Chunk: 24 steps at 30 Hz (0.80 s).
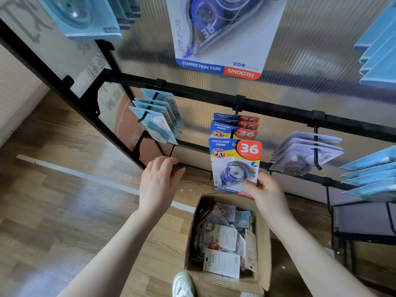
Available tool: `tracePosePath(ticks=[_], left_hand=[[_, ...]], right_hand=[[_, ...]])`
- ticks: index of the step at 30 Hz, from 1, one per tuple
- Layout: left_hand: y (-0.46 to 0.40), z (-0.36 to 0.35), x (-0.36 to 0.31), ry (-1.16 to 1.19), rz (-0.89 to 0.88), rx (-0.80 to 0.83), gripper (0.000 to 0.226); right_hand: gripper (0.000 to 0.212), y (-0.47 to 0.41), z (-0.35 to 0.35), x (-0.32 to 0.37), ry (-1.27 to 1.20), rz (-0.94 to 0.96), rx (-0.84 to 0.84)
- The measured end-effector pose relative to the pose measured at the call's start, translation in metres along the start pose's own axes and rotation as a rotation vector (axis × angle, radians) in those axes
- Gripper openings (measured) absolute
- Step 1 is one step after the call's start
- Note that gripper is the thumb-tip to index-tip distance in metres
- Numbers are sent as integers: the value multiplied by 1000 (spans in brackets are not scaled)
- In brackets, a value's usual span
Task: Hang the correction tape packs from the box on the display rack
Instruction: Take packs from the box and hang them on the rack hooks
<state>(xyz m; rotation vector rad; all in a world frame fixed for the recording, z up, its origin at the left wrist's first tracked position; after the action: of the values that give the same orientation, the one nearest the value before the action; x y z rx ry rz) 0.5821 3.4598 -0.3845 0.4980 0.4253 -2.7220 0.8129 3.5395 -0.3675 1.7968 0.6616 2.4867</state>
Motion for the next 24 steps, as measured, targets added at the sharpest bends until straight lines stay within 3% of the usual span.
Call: tracePosePath(ticks=[3,9,18,22,24], left_hand=[[3,0,5,-12,20,40,42],[8,-3,13,-23,49,93,45],[9,-4,17,-46,45,107,45],[8,-4,15,-44,36,107,46],[8,-4,12,-32,38,107,47]], right_hand=[[16,-4,-3,1,10,-1,3],[6,-7,-9,-9,62,5,-7],[21,-26,-10,0,56,10,-8],[6,-37,-9,0,114,14,-9],[9,-42,-7,-1,159,21,-23]])
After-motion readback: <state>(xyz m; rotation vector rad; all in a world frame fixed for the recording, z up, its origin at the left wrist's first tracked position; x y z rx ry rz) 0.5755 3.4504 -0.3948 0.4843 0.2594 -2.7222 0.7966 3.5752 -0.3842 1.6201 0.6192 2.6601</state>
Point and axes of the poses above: each hand's wrist, its own y-axis away from the middle knuckle, its own z-axis out of the back of the hand, x = y × z, the point moved 1 cm from there along -y, towards the middle knuckle, and after that the axes turned 1 degree about -x, right-handed, at the moved point
